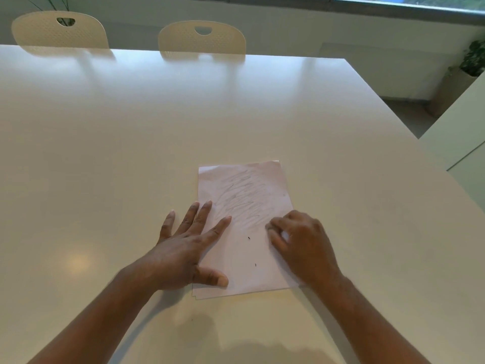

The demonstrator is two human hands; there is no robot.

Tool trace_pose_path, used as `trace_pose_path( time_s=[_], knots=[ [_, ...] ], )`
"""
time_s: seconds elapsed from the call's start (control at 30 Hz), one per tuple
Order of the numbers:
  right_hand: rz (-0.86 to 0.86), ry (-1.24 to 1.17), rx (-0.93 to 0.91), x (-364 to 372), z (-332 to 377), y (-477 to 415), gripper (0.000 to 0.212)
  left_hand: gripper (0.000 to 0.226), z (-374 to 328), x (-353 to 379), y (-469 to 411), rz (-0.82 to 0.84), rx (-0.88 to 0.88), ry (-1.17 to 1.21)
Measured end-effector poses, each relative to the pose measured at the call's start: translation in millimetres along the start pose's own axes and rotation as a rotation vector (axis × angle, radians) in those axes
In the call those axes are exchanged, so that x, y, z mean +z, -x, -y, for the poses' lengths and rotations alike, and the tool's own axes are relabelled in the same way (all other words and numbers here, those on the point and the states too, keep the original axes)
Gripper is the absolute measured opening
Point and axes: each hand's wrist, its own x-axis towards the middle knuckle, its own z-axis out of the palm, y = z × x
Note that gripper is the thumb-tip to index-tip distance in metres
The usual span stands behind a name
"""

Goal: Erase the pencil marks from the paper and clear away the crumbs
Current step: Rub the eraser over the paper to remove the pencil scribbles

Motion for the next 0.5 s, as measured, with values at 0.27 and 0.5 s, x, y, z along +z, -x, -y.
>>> trace_pose_path(
  time_s=[0.27,0.5],
  knots=[
    [0.05,0.01,-0.043,-3,6,6,0.016,0.124,1,1,1,-0.012,0.007,0.019],
    [0.014,-0.073,0.061,0,2,-6,0.016,0.125,0,-1,1,0.0,0.005,0.022]
  ],
)
